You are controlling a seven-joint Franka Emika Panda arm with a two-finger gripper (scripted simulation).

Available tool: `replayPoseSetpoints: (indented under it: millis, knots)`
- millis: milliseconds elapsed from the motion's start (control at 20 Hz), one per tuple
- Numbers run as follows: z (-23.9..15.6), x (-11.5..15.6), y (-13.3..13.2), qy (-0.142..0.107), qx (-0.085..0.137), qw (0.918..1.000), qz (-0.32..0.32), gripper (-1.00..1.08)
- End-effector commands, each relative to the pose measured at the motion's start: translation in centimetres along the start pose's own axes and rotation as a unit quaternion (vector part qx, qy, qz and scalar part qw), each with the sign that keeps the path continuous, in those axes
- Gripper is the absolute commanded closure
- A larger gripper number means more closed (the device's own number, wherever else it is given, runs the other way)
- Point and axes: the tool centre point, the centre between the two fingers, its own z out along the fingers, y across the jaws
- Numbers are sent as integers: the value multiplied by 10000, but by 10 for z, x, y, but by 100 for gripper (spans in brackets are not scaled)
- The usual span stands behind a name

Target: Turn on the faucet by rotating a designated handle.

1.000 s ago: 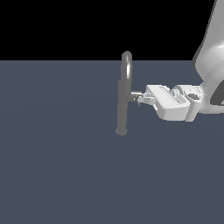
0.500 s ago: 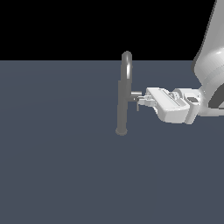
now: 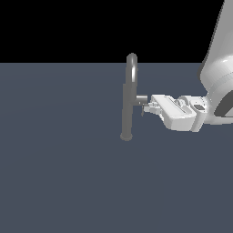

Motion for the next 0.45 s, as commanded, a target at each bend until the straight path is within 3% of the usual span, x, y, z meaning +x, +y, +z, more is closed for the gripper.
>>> replayPoseSetpoints:
  millis: [0, 400]
  knots:
    - [4, 18, -20, 122, 115, 9999, -2, 108]
    - [3, 41, -35, 203, 209, 9995, 104, 108]
